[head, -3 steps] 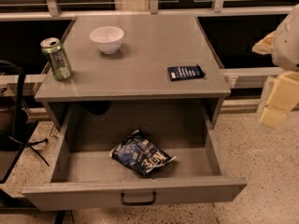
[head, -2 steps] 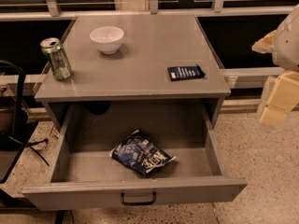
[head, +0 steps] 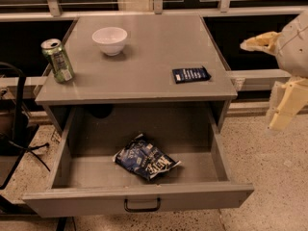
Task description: Pick blue chip bag from top drawer and place on counter
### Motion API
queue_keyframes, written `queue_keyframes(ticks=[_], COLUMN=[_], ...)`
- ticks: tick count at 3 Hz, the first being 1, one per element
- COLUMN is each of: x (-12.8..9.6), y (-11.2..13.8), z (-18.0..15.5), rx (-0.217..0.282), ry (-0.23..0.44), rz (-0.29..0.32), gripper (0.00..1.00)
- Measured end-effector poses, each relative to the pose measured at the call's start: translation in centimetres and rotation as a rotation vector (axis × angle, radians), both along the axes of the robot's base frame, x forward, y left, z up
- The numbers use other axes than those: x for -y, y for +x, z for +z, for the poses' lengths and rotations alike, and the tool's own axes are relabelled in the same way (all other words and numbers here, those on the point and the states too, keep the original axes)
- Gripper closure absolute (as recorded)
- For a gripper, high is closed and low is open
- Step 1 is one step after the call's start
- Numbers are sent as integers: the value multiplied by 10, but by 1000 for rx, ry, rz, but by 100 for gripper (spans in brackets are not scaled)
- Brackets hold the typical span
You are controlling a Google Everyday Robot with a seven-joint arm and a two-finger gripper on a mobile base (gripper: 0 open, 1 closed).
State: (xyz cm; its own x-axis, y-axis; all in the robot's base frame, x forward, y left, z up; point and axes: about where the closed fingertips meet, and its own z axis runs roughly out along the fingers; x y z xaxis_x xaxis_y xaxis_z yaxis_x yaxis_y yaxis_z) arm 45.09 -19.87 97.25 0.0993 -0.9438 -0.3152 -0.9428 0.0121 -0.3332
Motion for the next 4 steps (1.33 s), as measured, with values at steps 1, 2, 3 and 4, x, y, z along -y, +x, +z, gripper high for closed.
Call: queue_keyframes(ticks=[1,2,3,4], x=[0,-4,-9,-18], y=[-1,-6,-5,4], z=[2,2,2,5], rx=[21,62,187,314], ry=[-21,-77,-166,-270], rz=[37,69,179,329], gripper=[0,0,0,0])
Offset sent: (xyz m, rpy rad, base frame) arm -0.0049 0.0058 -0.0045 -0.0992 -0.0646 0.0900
